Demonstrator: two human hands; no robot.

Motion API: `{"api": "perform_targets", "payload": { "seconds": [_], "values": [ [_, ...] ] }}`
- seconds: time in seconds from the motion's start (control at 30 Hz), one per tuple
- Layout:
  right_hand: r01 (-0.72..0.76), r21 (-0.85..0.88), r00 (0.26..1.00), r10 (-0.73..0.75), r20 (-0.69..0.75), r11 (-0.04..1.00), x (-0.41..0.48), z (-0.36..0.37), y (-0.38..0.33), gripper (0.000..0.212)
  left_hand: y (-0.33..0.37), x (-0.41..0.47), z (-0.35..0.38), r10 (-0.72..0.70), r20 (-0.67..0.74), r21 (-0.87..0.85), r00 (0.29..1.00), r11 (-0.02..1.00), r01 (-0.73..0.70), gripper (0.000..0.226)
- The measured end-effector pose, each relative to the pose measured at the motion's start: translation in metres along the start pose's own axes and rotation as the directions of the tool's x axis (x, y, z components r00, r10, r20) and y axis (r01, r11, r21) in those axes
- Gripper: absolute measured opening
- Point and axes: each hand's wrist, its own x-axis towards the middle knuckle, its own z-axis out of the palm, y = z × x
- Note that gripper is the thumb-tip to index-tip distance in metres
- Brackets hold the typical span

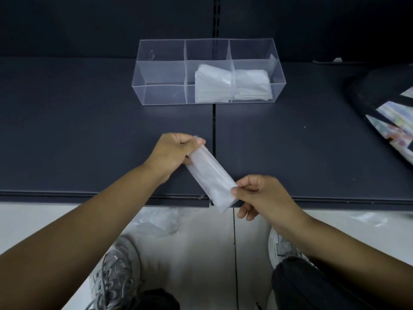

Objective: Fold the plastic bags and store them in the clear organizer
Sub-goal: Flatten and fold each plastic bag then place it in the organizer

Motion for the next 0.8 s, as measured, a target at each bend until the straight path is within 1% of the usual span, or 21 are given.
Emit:
{"api": "perform_targets", "payload": {
  "seconds": [0.03,0.1,0.13,0.17,0.2,0.23,0.27,0.3,0.33,0.4,0.43,0.47,0.5,0.57,0.63,0.67,0.7,0.73,0.77,0.8],
  "values": [
    [-0.01,0.014,1.0,0.01,-0.006,1.0,0.0,0.0,0.001,0.008,0.0,0.001,0.0,0.027,-0.03,0.016,0.999,1.0,-0.027,0.006],
    [-0.022,0.021,1.0,0.022,-0.009,1.0,-0.001,-0.001,0.002,0.007,-0.002,0.004,0.0,0.097,-0.09,0.064,0.991,0.994,-0.092,0.007],
    [-0.029,0.02,1.0,0.029,-0.008,0.999,0.0,-0.001,0.002,0.007,-0.002,0.004,-0.001,0.148,-0.139,0.114,0.979,0.985,-0.133,0.009],
    [-0.039,0.02,0.999,0.04,-0.007,0.999,0.0,-0.001,0.001,0.008,-0.002,0.002,-0.002,0.225,-0.204,0.205,0.953,0.962,-0.183,0.013],
    [-0.052,0.022,0.999,0.053,-0.006,0.998,0.001,-0.002,0.001,0.009,-0.001,-0.002,-0.004,0.346,-0.258,0.342,0.902,0.906,-0.25,0.018],
    [-0.066,0.026,0.998,0.066,-0.006,0.997,0.002,-0.002,0.0,0.01,-0.001,-0.009,-0.004,0.494,-0.249,0.483,0.833,0.809,-0.335,0.021],
    [-0.08,0.032,0.997,0.08,-0.005,0.996,0.003,-0.003,-0.001,0.012,-0.003,-0.019,-0.002,0.627,-0.163,0.594,0.761,0.679,-0.432,0.022],
    [-0.091,0.038,0.996,0.091,-0.003,0.995,0.003,-0.003,-0.001,0.012,-0.008,-0.031,0.002,0.704,-0.022,0.65,0.71,0.55,-0.525,0.024],
    [-0.097,0.042,0.995,0.097,0.002,0.994,0.003,-0.003,-0.001,0.012,-0.016,-0.044,0.007,0.715,0.14,0.658,0.685,0.449,-0.604,0.03],
    [-0.1,0.046,0.995,0.1,0.008,0.994,0.003,-0.003,-0.003,0.012,-0.035,-0.07,0.018,0.621,0.43,0.632,0.655,0.311,-0.71,0.051],
    [-0.102,0.047,0.995,0.101,0.008,0.994,0.003,-0.003,-0.004,0.012,-0.044,-0.078,0.021,0.562,0.525,0.629,0.639,0.249,-0.736,0.061],
    [-0.103,0.047,0.995,0.103,0.008,0.994,0.003,-0.003,-0.004,0.012,-0.052,-0.082,0.022,0.524,0.577,0.635,0.627,0.196,-0.747,0.068],
    [-0.105,0.044,0.994,0.105,0.01,0.993,0.003,-0.003,-0.006,0.013,-0.057,-0.084,0.023,0.515,0.586,0.653,0.626,0.158,-0.741,0.068],
    [-0.121,0.028,0.993,0.12,0.016,0.992,0.002,-0.005,-0.008,0.012,-0.059,-0.085,0.026,0.572,0.531,0.685,0.625,0.144,-0.714,0.057],
    [-0.142,0.019,0.99,0.142,0.027,0.99,-0.002,-0.007,-0.012,0.011,-0.058,-0.085,0.03,0.657,0.477,0.689,0.583,0.133,-0.713,0.041],
    [-0.139,0.029,0.99,0.138,0.033,0.99,-0.004,-0.01,-0.015,0.011,-0.058,-0.085,0.031,0.688,0.462,0.686,0.56,0.123,-0.717,0.035],
    [-0.117,0.042,0.993,0.115,0.038,0.992,-0.005,-0.013,-0.019,0.012,-0.057,-0.085,0.032,0.71,0.438,0.682,0.551,0.137,-0.719,0.033],
    [-0.066,0.041,0.997,0.064,0.04,0.997,-0.007,-0.018,-0.023,0.015,-0.056,-0.085,0.031,0.717,0.403,0.672,0.569,0.19,-0.716,0.034],
    [0.015,0.003,0.999,-0.015,0.036,1.0,-0.007,-0.023,-0.027,0.021,-0.053,-0.085,0.03,0.706,0.359,0.655,0.611,0.276,-0.704,0.035],
    [0.122,-0.089,0.992,-0.118,0.042,0.989,-0.007,-0.029,-0.031,0.03,-0.05,-0.086,0.028,0.676,0.313,0.623,0.667,0.384,-0.682,0.034]
  ]
}}
